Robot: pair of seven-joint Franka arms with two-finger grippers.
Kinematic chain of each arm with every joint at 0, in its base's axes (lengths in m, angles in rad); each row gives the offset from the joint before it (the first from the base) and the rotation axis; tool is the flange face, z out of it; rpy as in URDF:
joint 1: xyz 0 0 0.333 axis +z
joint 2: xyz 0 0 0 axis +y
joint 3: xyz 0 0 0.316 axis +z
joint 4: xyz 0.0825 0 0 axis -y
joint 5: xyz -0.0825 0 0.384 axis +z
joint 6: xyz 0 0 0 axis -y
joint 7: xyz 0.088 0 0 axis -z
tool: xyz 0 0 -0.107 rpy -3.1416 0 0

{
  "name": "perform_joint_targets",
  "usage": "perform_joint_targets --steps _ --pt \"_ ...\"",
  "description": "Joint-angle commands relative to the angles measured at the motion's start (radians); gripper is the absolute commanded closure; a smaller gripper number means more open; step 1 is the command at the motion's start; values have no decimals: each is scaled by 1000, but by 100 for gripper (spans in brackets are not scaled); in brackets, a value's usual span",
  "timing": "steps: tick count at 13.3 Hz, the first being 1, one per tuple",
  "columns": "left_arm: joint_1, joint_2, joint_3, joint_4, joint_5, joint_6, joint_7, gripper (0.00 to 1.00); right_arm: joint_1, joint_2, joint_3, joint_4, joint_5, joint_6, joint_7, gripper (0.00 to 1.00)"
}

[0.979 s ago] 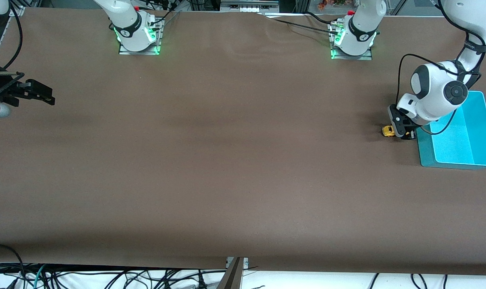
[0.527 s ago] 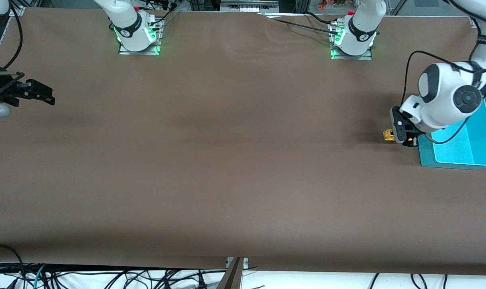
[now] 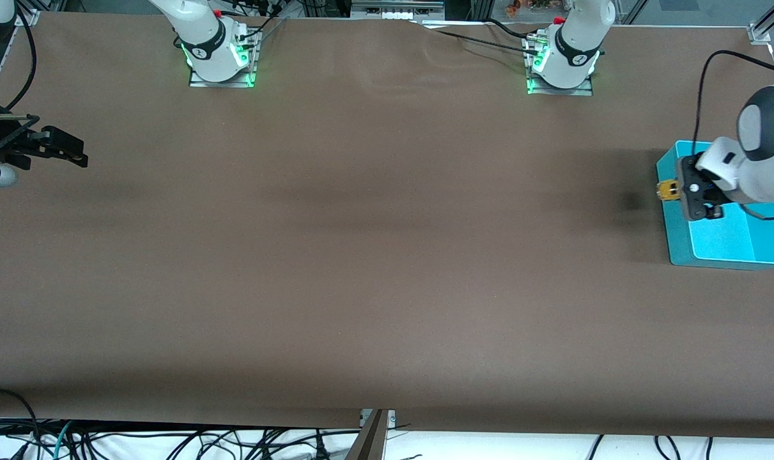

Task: Wind and store yellow beetle car
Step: 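Lift the car with the left gripper and lower it into the cyan box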

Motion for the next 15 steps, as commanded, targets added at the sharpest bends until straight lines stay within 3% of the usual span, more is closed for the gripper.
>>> perform_joint_targets --steps 1,7,13,15 --pt "98 22 -9 9 59 6 104 77 7 -7 -8 -2 14 -7 2 0" --pt "262 164 -11 -34 95 271 301 77 7 -8 -8 -2 14 -7 1 0" --pt "371 249 -11 -92 95 404 325 77 7 -7 -8 -2 16 -6 -1 0" --pt "379 255 -12 -92 82 434 325 67 7 -7 -8 -2 16 -6 -1 0"
